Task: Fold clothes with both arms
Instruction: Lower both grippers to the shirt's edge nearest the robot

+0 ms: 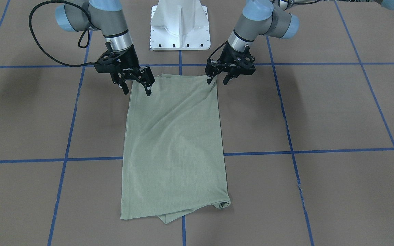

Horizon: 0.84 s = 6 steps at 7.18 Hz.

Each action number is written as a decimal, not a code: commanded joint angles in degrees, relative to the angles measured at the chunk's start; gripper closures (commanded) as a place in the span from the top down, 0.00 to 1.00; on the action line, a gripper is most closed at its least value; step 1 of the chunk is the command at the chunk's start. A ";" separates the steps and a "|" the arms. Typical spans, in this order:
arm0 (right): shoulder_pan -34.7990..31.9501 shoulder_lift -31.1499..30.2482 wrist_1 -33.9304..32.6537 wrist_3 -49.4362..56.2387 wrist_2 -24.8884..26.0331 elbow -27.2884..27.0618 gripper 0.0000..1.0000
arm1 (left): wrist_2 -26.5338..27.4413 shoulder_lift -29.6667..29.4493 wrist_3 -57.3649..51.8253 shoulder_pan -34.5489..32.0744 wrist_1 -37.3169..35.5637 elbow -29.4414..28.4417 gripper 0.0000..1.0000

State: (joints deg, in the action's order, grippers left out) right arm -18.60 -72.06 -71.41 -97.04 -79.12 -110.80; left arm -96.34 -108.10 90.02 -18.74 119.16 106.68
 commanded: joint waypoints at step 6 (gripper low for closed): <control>2.43 0.16 0.57 -0.16 1.77 0.50 0.99 | 0.36 -0.18 0.16 2.66 -0.86 -0.77 0.08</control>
State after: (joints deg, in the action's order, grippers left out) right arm -16.60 -71.96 -70.92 -97.20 -77.35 -110.55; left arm -96.03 -108.27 90.10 -16.11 118.32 105.96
